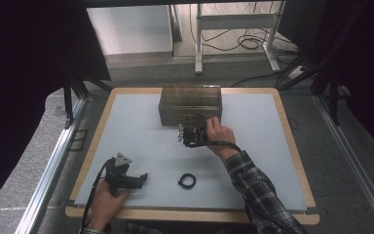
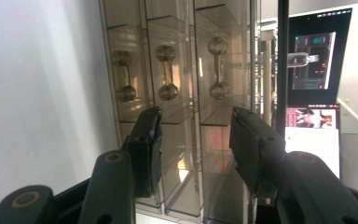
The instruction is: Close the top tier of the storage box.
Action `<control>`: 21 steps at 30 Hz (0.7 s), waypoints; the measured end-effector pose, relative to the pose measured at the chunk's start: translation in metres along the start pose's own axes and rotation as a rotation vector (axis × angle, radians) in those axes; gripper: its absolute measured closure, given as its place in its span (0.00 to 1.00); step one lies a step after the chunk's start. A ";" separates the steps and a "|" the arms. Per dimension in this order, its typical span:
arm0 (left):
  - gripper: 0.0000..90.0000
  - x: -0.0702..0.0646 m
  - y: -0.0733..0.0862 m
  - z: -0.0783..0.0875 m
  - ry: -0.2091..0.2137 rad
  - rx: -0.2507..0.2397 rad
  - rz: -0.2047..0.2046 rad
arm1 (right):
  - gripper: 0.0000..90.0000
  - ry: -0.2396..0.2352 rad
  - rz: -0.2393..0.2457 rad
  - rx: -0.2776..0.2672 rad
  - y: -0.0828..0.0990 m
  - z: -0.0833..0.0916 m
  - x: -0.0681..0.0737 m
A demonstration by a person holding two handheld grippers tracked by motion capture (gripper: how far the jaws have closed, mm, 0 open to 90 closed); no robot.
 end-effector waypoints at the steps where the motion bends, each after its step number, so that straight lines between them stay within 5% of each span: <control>1: 0.00 0.000 0.000 0.000 0.000 0.000 0.000 | 0.61 0.005 0.003 -0.002 -0.001 -0.001 0.000; 21: 0.00 0.000 0.000 0.000 0.000 0.000 0.000 | 0.71 0.051 0.063 0.033 -0.009 -0.011 -0.005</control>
Point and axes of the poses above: each handheld gripper's, and its own axes: z roughly backward along the jaws, y roughly out of its underside, x roughly to its left, the point moved 6 cm from there along -z, roughly forward along the jaws, and after that the axes turned 12 degrees about z, right-handed, at the moved point
